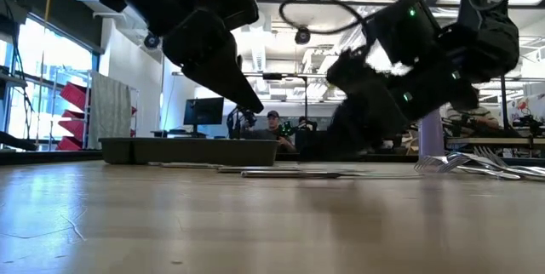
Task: Sort silverware
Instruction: Put the silver knife into the organizing bin
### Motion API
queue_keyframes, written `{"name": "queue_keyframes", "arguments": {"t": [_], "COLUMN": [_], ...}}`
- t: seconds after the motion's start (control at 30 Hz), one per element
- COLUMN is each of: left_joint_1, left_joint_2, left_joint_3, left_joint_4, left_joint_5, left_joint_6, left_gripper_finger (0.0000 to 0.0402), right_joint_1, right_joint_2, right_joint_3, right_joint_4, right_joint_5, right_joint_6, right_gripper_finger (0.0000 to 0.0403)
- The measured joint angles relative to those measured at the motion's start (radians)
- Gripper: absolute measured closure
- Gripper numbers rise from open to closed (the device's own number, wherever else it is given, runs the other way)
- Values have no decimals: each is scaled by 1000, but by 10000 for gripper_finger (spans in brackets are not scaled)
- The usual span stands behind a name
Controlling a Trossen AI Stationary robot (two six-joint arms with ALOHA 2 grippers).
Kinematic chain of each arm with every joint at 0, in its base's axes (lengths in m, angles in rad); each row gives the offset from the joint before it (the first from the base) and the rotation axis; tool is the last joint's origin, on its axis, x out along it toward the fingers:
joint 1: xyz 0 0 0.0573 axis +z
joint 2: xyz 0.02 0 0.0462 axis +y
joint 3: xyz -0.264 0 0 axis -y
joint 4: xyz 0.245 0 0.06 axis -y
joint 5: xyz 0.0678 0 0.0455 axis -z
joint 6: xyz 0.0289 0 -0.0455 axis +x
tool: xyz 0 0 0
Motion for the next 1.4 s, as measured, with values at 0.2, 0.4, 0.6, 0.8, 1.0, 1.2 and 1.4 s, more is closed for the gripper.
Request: {"name": "queue_keyframes", "arguments": {"t": [0.2,0.4,0.6,0.8,1.0,1.2,1.4], "left_joint_1": [0,0,0,0,0,0,0], "left_joint_2": [0,0,0,0,-1,-1,-1], "left_joint_3": [0,0,0,0,0,0,0], "left_joint_4": [-2,-8,-5,-1,-1,-7,-9], "left_joint_5": [0,0,-1,-3,-5,-6,-25], "left_joint_6": [0,-1,0,0,0,-9,-9], "left_gripper_finger": [235,234,234,234,234,234,234], "right_joint_1": [-12,-30,-33,-34,-32,-32,-32], "right_joint_2": [-130,-203,-142,-21,132,218,229], "right_joint_3": [2,-15,-88,-133,-119,-123,-127], "right_joint_4": [-22,-272,-252,-28,165,322,348], "right_joint_5": [-56,-60,-60,-87,-88,-86,-93], "right_joint_6": [-80,-107,-115,-111,-110,-79,-51], "right_gripper_finger": [370,284,247,249,272,341,382]}}
